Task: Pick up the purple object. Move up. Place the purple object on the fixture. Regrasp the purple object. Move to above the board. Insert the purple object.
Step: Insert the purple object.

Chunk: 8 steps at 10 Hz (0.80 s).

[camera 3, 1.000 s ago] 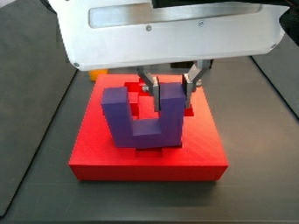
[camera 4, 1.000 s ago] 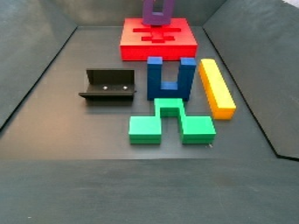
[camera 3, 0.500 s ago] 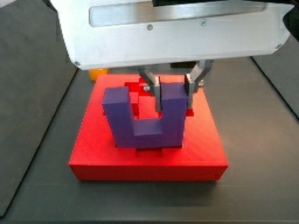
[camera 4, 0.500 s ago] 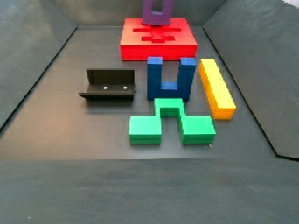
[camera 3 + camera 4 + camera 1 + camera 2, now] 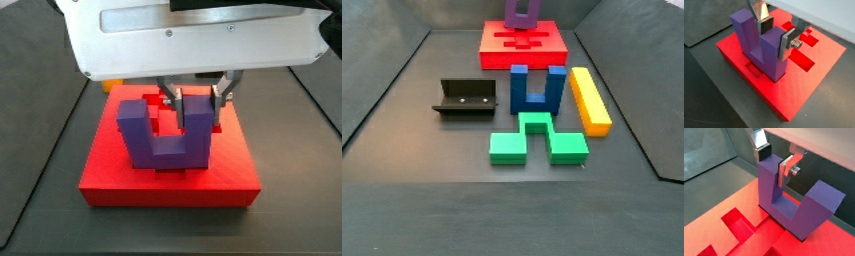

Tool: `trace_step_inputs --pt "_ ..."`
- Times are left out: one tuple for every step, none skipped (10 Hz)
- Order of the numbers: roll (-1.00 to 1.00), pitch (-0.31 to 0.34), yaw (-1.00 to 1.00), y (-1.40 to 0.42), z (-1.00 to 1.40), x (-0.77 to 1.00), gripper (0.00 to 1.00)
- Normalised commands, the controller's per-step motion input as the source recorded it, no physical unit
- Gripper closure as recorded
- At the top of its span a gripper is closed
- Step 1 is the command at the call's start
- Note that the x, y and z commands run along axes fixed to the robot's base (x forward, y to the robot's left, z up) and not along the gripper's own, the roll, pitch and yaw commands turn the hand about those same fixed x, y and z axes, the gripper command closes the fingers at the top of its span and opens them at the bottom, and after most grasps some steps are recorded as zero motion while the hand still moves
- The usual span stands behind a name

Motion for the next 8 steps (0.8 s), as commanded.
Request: trace_step_inputs --pt "0.12 0.076 -0.01 0.02 0.00 0.26 1.00" --pt "0.14 0.047 -0.01 0.00 -0.01 0.14 1.00" --pt "0.16 0.007 -0.01 -0.02 -0.12 0.06 1.00" --pt "0.15 0.003 0.00 -0.03 -0.11 0.03 1.00" --pt "0.10 0.003 0.00 0.00 -0.05 0.00 1.00" --pt "0.08 0.004 -0.03 0.00 0.00 0.00 1.00" --pt "0.09 0.003 -0.08 -0.04 0.00 0.00 1.00" --pt "0.07 0.004 -0.11 -0.04 0.00 0.00 1.00"
